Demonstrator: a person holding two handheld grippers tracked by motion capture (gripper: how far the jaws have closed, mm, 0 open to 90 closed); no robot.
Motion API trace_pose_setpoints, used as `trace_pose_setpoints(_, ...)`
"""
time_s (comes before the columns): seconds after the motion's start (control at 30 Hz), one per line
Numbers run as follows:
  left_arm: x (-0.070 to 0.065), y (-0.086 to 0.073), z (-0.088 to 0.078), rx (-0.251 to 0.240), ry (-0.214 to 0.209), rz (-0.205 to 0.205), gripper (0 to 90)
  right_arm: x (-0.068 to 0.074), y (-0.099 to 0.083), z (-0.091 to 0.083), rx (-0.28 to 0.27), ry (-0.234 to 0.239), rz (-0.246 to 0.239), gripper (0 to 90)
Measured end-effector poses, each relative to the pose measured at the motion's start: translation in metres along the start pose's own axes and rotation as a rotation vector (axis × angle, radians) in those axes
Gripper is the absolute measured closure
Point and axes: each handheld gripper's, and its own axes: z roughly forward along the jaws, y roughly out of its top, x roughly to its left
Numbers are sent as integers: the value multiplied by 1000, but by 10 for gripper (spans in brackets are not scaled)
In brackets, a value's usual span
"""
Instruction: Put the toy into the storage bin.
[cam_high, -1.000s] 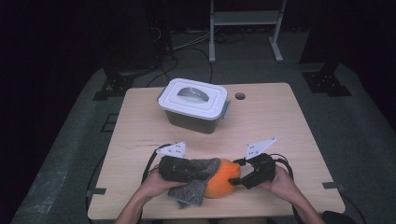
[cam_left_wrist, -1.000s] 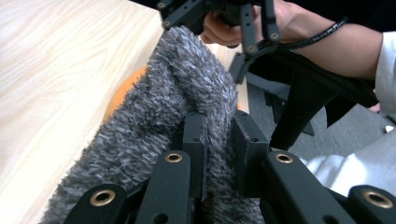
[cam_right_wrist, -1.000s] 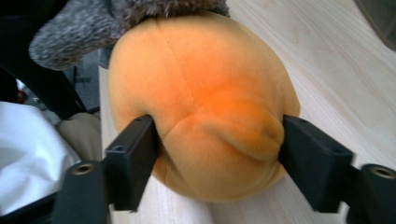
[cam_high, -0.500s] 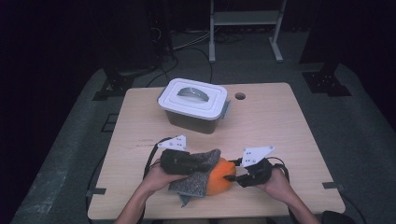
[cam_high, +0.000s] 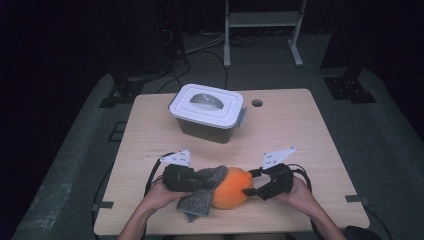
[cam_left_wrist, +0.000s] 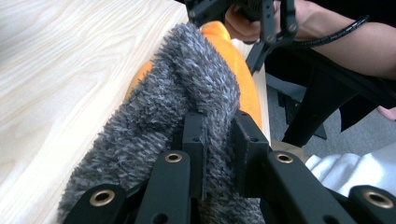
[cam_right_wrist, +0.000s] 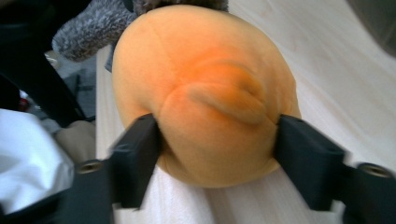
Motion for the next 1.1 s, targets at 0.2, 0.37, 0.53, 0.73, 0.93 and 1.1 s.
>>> trace_pose_setpoints(0.2, 2, 22, -1, -33, 41, 35, 774, 14, 3, -5, -64, -148, -119, 556)
trace_pose_setpoints(0.37, 5, 26, 11, 4, 55, 35, 771, 11, 2, -2, -56, -181, -123, 481)
trace_pose_setpoints(0.53, 1, 13, 18, 26, 1, 31, 772, 0, -3, -11, -63, -23, 6, 275)
trace_pose_setpoints(0.73, -5, 12, 16, 45, 10, 50, 768, 0, -4, -5, -69, -11, 22, 363)
trace_pose_setpoints(0.93, 6, -3, 2, 38, 54, 3, 768, 4, -6, -8, -65, -40, -24, 511)
trace_pose_setpoints(1.1, 10, -10, -4, 29, 63, -22, 768, 3, -6, -7, -68, -36, -18, 511)
